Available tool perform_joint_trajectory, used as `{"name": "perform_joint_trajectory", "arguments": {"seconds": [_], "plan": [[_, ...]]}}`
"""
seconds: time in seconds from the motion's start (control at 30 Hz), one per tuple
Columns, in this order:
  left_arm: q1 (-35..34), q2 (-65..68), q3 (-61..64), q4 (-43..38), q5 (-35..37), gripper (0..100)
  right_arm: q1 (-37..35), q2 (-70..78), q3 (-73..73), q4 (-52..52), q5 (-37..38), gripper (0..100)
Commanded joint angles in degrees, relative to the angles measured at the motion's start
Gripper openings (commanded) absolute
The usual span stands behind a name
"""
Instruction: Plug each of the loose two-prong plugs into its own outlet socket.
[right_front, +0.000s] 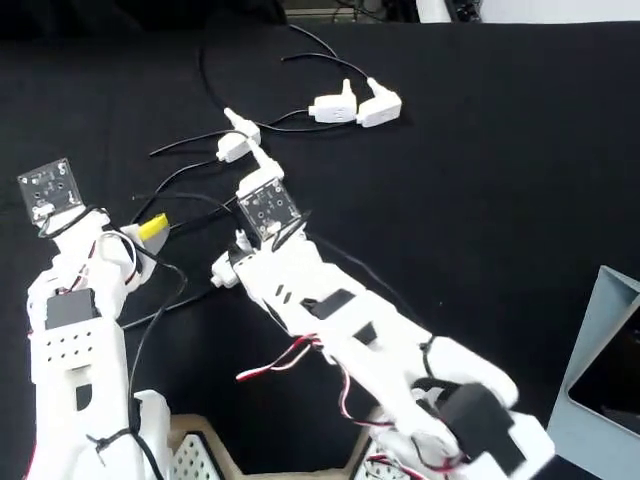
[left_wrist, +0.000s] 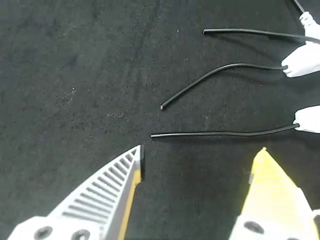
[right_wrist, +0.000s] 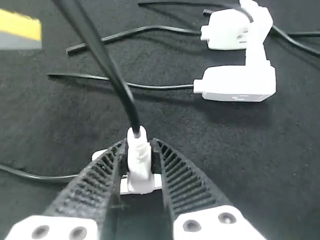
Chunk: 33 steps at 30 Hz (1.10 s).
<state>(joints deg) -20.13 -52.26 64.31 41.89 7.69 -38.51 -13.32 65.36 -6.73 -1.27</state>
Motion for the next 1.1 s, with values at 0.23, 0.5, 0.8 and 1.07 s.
{"name": "perform_joint_trajectory", "arguments": {"seconds": [0.23,0.5,0.8,1.07], "plan": [[-0.31,-1.32,-0.31,-1.32,0.35,34,2.11,6.46,-2.95,-9.76,2.29,1.2],[-0.31,-1.32,-0.31,-1.32,0.35,34,2.02,6.99,-3.21,-9.85,2.02,1.2],[-0.31,-1.32,-0.31,-1.32,0.35,34,1.85,7.08,-3.12,-9.85,1.93,1.2],[-0.31,-1.32,-0.40,-1.32,0.35,34,1.76,13.32,-2.42,-18.99,2.29,1.2]]}}
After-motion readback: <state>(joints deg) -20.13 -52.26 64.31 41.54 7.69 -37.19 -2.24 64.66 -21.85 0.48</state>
